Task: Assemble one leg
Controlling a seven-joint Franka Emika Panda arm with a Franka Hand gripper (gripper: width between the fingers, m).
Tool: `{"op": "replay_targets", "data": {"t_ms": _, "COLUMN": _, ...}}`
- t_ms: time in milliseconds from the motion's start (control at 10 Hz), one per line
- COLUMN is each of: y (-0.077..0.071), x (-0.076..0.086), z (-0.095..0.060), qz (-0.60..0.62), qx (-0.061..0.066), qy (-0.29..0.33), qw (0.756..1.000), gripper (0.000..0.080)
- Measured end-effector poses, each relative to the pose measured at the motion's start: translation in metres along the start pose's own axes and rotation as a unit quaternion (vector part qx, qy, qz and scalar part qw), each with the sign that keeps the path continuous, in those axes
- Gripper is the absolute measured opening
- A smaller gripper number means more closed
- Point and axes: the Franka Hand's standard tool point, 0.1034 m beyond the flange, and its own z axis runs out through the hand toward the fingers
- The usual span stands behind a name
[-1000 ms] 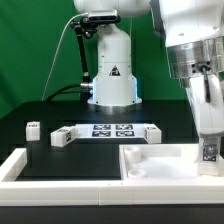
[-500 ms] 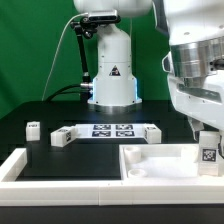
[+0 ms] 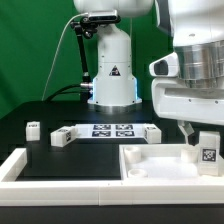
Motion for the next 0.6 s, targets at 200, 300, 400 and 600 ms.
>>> {"op": "replay_targets", "data": {"t_ms": 200, "y": 0.0008, "x": 0.0003, "z": 0.0004, "qz": -0.118, "qx": -0.010, "qy": 0.006, "qw": 0.993, "gripper": 0.0649}}
{"op": "replay_targets", "data": {"t_ms": 300, "y": 0.0003, "x": -0.0001, "z": 0.0002, "qz": -0.151, "qx": -0.015, "qy": 0.009, "qw": 0.988, "gripper": 0.0649}}
{"op": "replay_targets", "data": {"t_ms": 400, "y": 0.0007, "x": 0.0002, "z": 0.0002, "qz": -0.227, "qx": -0.024, "qy": 0.012, "qw": 0.974, "gripper": 0.0649}}
{"op": "replay_targets", "data": {"t_ms": 600, "y": 0.0015, "x": 0.0012, "z": 0.0001, "qz": -0.240, "qx": -0.024, "qy": 0.012, "qw": 0.970, "gripper": 0.0624}}
